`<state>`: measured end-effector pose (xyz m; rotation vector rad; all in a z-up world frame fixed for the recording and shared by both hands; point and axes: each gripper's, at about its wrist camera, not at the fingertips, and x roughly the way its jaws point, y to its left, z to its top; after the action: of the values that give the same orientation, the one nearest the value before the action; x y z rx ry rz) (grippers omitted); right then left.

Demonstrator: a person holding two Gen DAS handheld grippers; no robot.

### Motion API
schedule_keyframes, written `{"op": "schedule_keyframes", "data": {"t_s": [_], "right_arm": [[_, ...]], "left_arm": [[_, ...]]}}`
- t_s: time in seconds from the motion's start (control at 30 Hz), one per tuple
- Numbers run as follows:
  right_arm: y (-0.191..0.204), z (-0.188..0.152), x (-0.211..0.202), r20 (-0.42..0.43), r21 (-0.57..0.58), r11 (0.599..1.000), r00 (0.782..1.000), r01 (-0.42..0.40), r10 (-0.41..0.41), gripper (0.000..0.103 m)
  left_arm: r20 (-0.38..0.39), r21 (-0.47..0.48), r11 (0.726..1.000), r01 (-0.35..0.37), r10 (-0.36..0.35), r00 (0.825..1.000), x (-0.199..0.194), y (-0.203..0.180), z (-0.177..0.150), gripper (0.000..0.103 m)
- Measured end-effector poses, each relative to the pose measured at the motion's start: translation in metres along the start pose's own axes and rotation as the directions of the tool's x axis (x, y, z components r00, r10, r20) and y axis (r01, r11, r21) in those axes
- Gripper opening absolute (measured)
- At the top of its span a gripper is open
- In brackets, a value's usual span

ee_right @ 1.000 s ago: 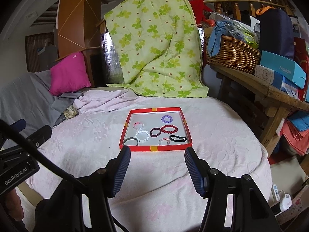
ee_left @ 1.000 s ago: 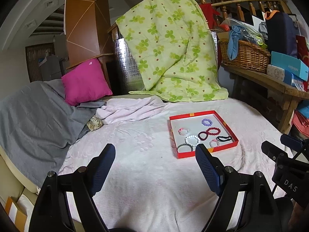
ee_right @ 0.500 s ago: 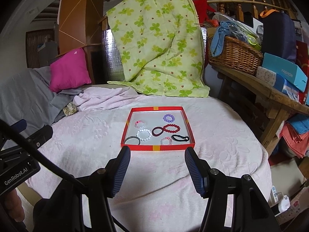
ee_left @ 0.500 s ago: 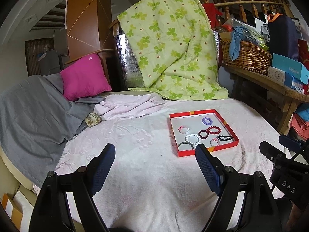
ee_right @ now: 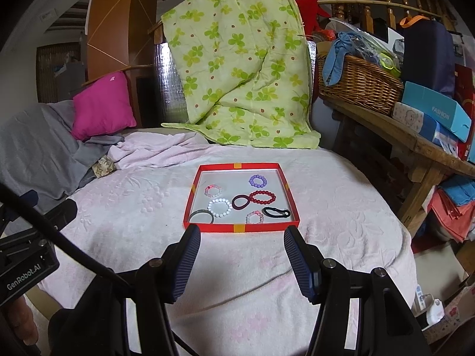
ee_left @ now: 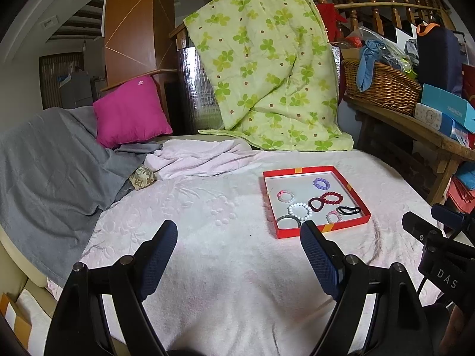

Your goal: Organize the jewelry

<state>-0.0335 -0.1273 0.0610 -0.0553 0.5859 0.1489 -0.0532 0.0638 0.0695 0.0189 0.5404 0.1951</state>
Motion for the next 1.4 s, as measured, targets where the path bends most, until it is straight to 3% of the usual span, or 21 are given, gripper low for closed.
{"op": "schedule_keyframes", "data": {"t_s": [1.2, 1.4], "right_arm": [[-0.002, 0.029, 0.037, 0.002, -0.001, 1.000, 1.000, -0.012, 0.012, 0.063], [-0.007, 0.031, 0.046, 0.003, 0.014, 1.000, 1.000, -0.013, 0.013, 0.063]], "left_arm": [[-0.010, 0.012, 1.000, -0.005, 0.005, 1.000, 0.019, -0.007, 0.020, 0.085], [0.005, 0.014, 0.999, 0.037, -0.037, 0.999, 0.022, -0.007, 0.018, 0.085]]}}
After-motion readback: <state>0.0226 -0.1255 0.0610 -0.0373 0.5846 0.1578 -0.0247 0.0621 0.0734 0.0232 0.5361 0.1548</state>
